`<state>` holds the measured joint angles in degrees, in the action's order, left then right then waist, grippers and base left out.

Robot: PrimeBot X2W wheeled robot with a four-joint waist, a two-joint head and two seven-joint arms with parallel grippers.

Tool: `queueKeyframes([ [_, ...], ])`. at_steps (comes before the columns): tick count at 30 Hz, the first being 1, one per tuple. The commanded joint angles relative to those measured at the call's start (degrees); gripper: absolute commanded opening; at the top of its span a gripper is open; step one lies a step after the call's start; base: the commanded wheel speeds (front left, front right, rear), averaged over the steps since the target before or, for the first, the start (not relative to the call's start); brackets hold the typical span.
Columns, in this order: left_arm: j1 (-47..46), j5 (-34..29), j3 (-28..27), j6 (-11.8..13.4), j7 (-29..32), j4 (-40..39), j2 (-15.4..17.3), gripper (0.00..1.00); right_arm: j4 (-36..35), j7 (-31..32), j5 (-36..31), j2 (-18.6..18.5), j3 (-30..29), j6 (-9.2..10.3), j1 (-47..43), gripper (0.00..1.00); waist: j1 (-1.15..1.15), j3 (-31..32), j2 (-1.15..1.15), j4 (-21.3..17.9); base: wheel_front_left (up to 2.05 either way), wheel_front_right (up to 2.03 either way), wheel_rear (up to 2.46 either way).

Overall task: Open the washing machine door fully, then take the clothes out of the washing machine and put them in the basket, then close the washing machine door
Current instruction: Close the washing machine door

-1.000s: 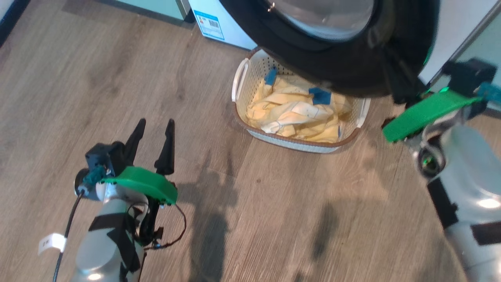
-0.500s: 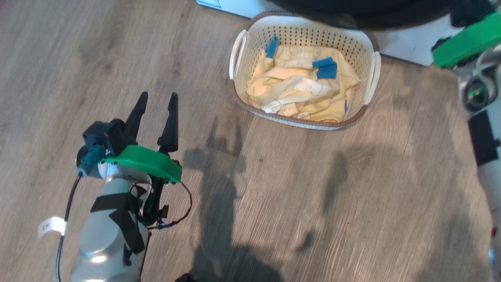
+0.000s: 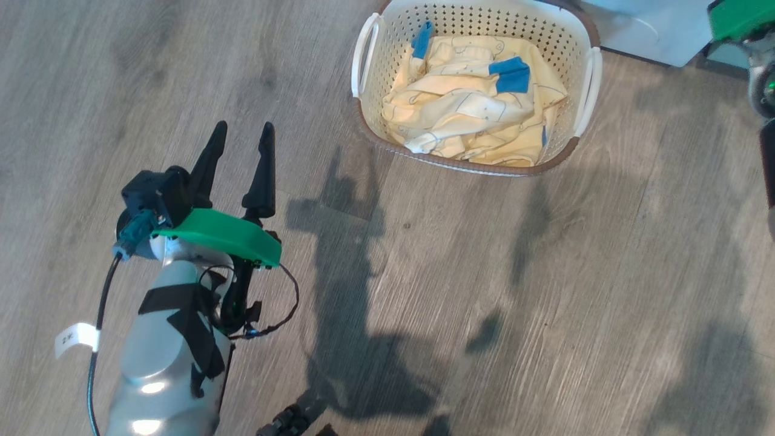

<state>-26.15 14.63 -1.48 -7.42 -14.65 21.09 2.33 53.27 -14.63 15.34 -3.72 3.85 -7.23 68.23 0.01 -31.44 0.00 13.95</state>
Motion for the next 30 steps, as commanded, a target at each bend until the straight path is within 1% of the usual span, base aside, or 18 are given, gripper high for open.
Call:
queueKeyframes([
  [1, -0.88, -0.45, -1.67, -0.07, -0.35, -1.83, 1.33, 1.0, -1.51, -0.37, -0.6, 0.84, -0.3, -0.25, 2.59, 0.0, -0.01, -0.24, 0.0, 0.09, 0.0, 0.0, 0.0],
  [13, -1.57, -0.6, -1.3, -0.07, -0.35, -1.66, 1.16, 1.0, -1.07, -0.37, -3.09, 0.84, -3.64, -0.25, 5.3, 0.0, -0.01, -1.31, 0.0, 0.49, 0.0, 0.0, 0.0],
  [18, -1.61, -0.72, -1.26, -0.07, -0.35, -1.61, 1.22, 1.0, -1.46, -0.37, -2.89, 0.84, -3.11, -0.25, 5.07, 0.0, -0.01, -1.16, 0.0, 0.38, 0.0, 0.0, 0.0],
  [24, -1.44, -0.87, -1.21, -0.07, -0.35, -1.41, 1.28, 1.0, -1.64, -0.37, -1.82, 0.84, -1.33, -0.25, 3.04, 0.0, -0.01, 0.04, 0.0, 0.3, 0.0, 0.0, 0.0],
  [30, -0.62, -0.88, -0.91, -0.07, -0.35, -0.61, 1.71, 1.0, -3.17, -0.37, 1.45, 0.84, 4.74, -0.25, -1.2, 0.0, -0.01, 3.15, 0.0, 0.25, 0.0, 0.0, 0.0],
])
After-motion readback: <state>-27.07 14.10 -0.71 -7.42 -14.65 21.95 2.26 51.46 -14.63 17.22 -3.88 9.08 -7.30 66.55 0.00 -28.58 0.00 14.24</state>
